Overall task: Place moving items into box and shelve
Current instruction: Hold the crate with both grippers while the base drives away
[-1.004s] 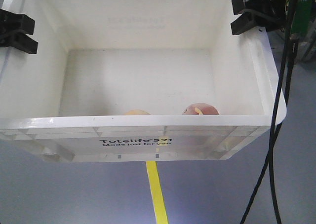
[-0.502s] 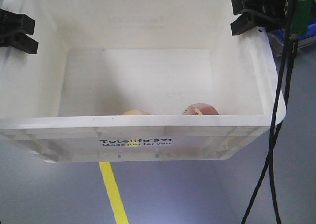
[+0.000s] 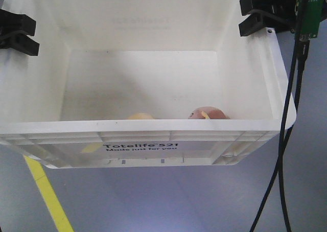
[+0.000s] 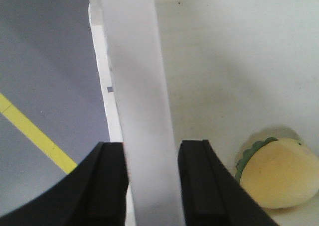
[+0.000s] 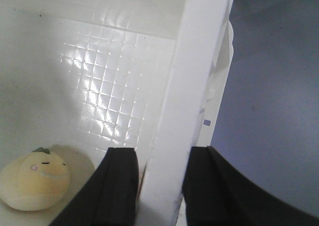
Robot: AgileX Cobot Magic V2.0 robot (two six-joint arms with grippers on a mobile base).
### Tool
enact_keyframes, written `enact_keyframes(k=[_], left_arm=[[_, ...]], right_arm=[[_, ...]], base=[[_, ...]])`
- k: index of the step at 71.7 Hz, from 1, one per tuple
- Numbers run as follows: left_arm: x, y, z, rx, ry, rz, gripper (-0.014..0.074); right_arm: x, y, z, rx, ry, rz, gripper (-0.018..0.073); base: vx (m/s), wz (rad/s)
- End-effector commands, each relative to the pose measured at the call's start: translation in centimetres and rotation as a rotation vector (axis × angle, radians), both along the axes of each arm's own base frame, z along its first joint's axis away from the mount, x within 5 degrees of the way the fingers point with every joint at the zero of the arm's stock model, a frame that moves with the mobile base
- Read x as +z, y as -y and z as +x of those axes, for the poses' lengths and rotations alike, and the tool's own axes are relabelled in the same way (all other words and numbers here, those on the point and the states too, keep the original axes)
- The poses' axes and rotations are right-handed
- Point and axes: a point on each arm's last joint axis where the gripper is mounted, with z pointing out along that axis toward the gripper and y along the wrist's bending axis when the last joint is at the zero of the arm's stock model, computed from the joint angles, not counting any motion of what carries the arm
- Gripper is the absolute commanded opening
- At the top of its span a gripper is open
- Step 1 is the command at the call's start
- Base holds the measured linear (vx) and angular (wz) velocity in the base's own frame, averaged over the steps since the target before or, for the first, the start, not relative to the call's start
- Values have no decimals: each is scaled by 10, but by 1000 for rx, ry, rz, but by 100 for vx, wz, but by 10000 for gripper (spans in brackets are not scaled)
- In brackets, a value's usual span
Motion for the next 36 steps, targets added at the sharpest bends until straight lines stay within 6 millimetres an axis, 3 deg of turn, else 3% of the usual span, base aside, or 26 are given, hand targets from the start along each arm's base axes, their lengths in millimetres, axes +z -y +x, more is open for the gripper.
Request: enact_keyframes(k=[1,36], left_arm=[[35,18,-8,-38,172,-222,-27],[35,18,-8,-38,171,-222,-27]], right_arm=[[37,-13,-13,34,149,199,-12],[37,-13,-13,34,149,199,-12]], base=[[31,-51],[26,-57]])
